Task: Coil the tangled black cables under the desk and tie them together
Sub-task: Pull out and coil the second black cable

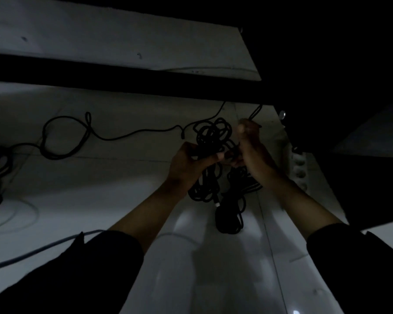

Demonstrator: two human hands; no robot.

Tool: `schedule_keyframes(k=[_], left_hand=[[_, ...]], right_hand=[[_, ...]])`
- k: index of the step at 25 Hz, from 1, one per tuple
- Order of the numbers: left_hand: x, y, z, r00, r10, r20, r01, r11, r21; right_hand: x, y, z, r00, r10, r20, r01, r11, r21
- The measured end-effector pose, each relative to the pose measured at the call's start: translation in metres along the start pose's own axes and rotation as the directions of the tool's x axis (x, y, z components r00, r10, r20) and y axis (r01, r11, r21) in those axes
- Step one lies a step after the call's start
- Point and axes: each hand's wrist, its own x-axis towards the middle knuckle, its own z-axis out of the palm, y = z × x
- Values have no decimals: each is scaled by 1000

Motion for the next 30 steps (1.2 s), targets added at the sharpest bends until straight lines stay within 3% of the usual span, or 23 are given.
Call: schedule_keyframes(k=[4,6,8,13,16,18,21,26,30], left_hand=[[-2,-4,4,996,-40,-76,42,999,33],[-1,-5,4,996,-13,-83,25,989,146],[-4,-3,4,998,55,-35,-40,941,336],[-13,-9,13,998,-20,64,-16,854,520],[-22,-29,15,992,-129,-6,116,872,476],[-27,-39,18,976,-214,-49,209,838,503],[-28,-34,25,965,-261,-34,224,751,621],[-29,-39,35,957,-280,74,102,564,819],[-37,-39,33,957,-259,132,44,579,814]], right_hand=[[-6,1,2,998,-18,-61,14,998,-56],[-13,-2,2,996,-76,-44,69,988,-139],[-18,-5,2,991,-131,-25,122,967,-222],[-38,12,3,998,-62,33,70,928,-367],[-64,35,8,961,-165,-222,51,894,-446],[-80,51,13,909,-146,-391,-54,887,-458],[-94,70,20,905,-94,-414,-143,850,-506],[-86,64,32,953,105,-284,-209,906,-367],[-84,63,36,949,128,-289,-205,945,-255]])
